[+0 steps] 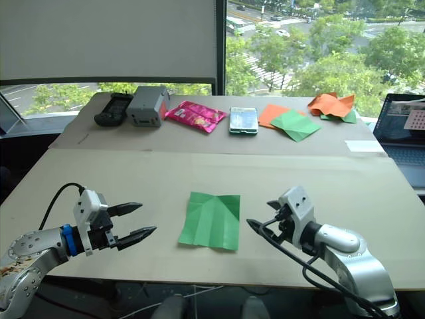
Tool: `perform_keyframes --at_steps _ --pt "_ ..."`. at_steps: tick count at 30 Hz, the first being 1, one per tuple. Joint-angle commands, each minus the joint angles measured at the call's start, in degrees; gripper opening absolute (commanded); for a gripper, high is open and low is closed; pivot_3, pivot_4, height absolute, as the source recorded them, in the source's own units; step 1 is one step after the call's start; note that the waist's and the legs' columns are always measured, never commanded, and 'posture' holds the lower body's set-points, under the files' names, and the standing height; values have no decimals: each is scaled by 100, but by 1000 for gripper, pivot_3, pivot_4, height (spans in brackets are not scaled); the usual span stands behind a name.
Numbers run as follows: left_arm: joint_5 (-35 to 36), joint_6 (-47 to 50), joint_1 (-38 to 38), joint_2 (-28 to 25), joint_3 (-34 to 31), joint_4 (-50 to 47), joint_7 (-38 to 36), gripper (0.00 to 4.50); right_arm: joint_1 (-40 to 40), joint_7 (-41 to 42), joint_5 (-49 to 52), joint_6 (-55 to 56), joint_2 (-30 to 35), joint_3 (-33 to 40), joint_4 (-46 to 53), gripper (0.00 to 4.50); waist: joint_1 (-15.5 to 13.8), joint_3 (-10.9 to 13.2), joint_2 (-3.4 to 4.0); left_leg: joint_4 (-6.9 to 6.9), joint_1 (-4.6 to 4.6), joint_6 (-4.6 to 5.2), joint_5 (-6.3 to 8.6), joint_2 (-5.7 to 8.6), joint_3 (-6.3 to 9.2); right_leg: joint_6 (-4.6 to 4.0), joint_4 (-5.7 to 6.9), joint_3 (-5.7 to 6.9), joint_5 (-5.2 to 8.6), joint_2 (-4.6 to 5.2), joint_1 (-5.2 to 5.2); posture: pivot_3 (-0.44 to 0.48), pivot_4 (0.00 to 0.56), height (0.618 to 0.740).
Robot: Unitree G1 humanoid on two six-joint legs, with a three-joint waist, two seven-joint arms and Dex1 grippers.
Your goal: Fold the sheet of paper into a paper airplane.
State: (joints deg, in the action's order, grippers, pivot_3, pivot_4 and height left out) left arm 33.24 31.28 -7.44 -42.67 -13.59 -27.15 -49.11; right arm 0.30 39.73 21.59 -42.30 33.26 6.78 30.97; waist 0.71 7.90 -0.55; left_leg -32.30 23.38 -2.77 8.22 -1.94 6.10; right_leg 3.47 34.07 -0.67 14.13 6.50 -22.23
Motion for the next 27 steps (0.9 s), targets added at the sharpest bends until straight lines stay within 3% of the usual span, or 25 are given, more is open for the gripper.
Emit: perform_keyframes --at_steps 1,6,9,20,27 --pt "-16 -101 102 -47 -12 -23 -41 4500 -94 -45 66 178 51 36 100 4485 -1 0 0 0 0 0 0 0 0 0 0 0 0 0 0 0 150 720" --pt "-12 -63 210 -80 82 141 -149 4500 -67 -131 25 251 34 15 66 4485 0 0 0 -1 0 0 0 1 0 0 0 0 0 0 0 0 150 720" --pt "-143 -236 430 47 385 317 -215 3706 -47 -185 26 276 20 -6 73 4500 -12 0 0 0 0 0 0 0 0 0 1 0 0 -1 0 0 150 720" --pt "-1375 -1106 2103 633 2243 1937 -743 20 158 -407 -34 268 74 -137 343 4500 -55 -3 2 -7 4 4 -2 0 -1 1 6 -1 -1 -8 7 0 150 720" --pt "-1688 -1386 2591 1001 2587 2674 -936 20 370 -527 105 15 196 -101 869 4500 -53 -4 3 -8 2 15 -10 -1 -1 5 12 -4 -3 -12 9 0 150 720"
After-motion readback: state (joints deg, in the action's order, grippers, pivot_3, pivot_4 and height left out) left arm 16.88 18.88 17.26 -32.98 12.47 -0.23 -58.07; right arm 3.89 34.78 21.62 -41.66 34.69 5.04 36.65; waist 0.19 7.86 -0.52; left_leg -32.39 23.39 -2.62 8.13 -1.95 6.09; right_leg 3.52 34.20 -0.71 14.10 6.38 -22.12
